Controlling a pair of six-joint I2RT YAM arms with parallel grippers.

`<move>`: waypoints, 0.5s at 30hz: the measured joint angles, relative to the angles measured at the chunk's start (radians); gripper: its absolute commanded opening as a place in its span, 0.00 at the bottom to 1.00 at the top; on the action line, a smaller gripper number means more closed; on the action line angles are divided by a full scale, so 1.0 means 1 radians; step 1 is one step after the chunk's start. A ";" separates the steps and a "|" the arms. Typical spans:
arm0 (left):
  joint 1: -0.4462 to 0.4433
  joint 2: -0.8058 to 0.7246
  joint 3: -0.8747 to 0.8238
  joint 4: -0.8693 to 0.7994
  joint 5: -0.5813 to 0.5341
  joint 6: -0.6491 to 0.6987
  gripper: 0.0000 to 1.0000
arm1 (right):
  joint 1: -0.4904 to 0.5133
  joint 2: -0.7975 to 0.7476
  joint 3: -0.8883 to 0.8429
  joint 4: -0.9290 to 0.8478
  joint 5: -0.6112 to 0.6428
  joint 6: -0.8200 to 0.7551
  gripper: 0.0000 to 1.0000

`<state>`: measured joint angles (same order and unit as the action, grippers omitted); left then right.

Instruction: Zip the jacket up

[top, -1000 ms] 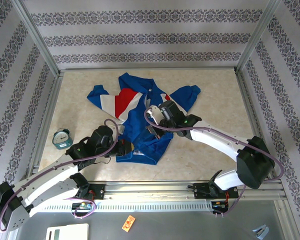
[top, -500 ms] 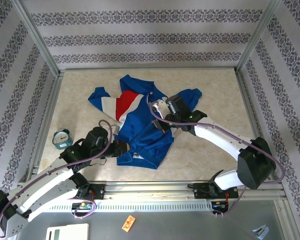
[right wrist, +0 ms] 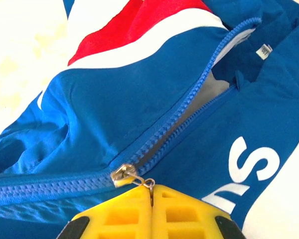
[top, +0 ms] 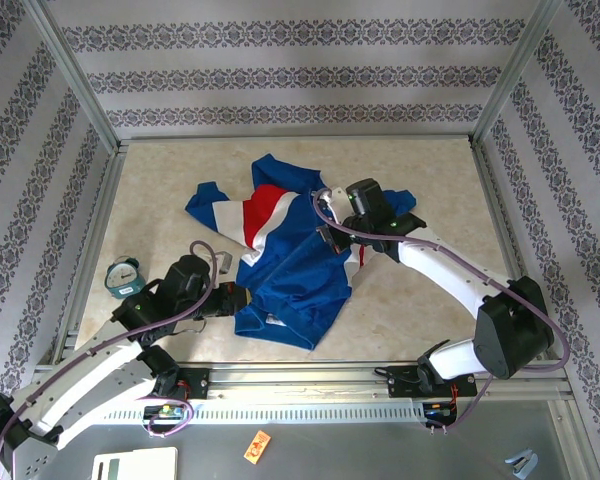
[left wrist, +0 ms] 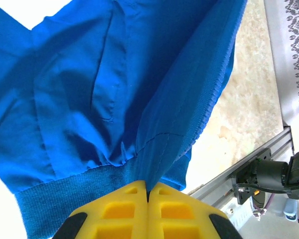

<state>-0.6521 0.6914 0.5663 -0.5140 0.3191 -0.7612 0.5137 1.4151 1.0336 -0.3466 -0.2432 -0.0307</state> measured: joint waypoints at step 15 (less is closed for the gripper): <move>0.000 -0.059 0.010 -0.085 -0.045 0.003 0.00 | -0.074 -0.018 0.016 -0.020 0.013 0.001 0.00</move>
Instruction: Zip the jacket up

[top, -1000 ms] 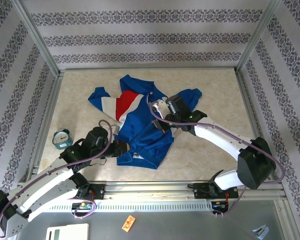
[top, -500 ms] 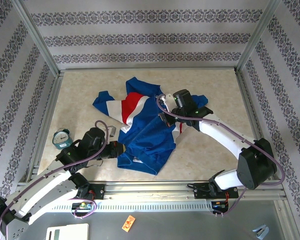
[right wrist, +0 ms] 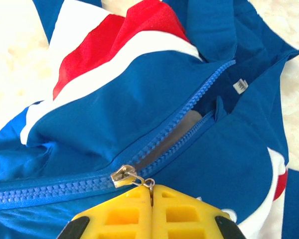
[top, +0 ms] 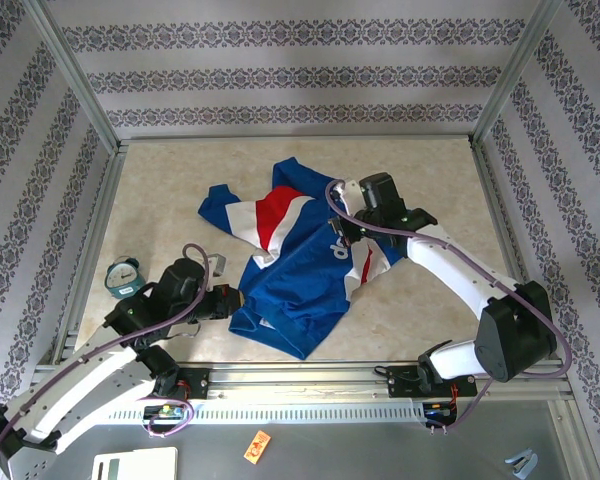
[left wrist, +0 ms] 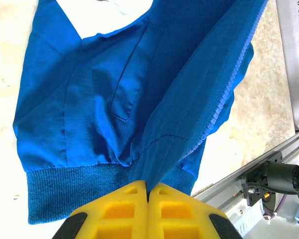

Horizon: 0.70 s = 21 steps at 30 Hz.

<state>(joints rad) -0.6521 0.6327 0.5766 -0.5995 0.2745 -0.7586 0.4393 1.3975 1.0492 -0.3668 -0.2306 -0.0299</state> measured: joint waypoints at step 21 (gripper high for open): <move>0.000 -0.086 0.001 -0.098 -0.047 0.000 0.00 | -0.077 0.050 0.078 0.002 0.010 0.000 0.00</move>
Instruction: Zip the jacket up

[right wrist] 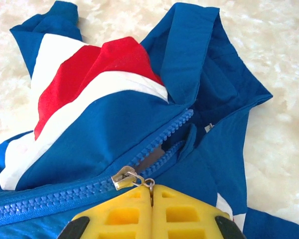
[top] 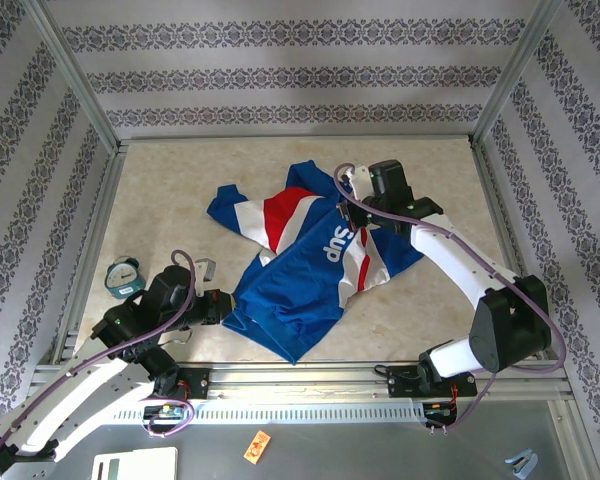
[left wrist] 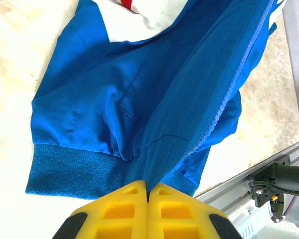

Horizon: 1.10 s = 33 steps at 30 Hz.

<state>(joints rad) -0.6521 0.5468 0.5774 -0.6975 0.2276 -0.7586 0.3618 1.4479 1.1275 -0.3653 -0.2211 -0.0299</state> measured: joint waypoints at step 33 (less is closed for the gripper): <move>0.072 0.118 0.093 -0.006 0.004 0.076 0.00 | -0.155 0.138 0.176 -0.043 -0.076 0.000 0.00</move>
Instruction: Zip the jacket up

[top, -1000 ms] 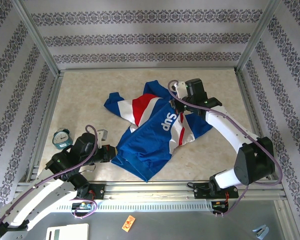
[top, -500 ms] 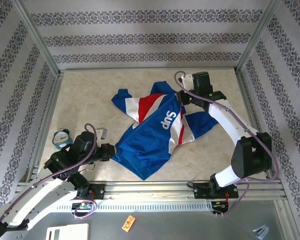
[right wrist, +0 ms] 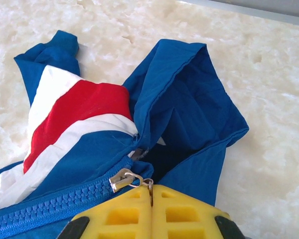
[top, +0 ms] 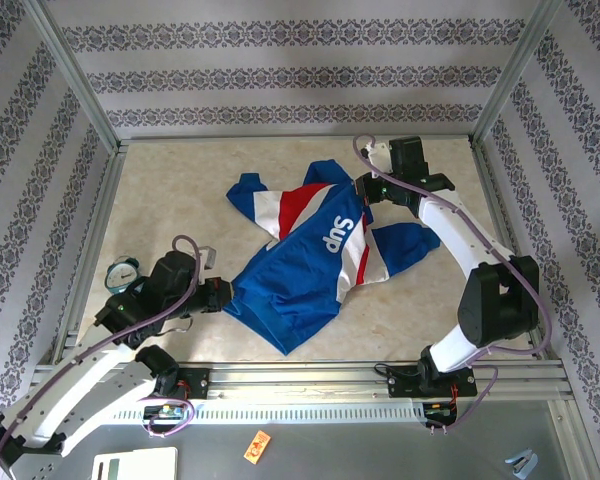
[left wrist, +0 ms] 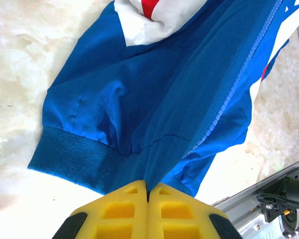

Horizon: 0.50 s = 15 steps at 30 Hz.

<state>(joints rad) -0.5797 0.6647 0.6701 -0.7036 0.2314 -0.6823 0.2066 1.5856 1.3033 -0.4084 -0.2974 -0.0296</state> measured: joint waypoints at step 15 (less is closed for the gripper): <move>0.052 0.079 -0.240 0.222 0.138 -0.055 0.18 | -0.015 0.132 -0.013 -0.007 -0.002 0.019 0.26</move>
<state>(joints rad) -0.5278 0.7437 0.4297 -0.4816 0.3698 -0.7376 0.1913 1.7180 1.2903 -0.4156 -0.2996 -0.0109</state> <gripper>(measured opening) 0.060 0.163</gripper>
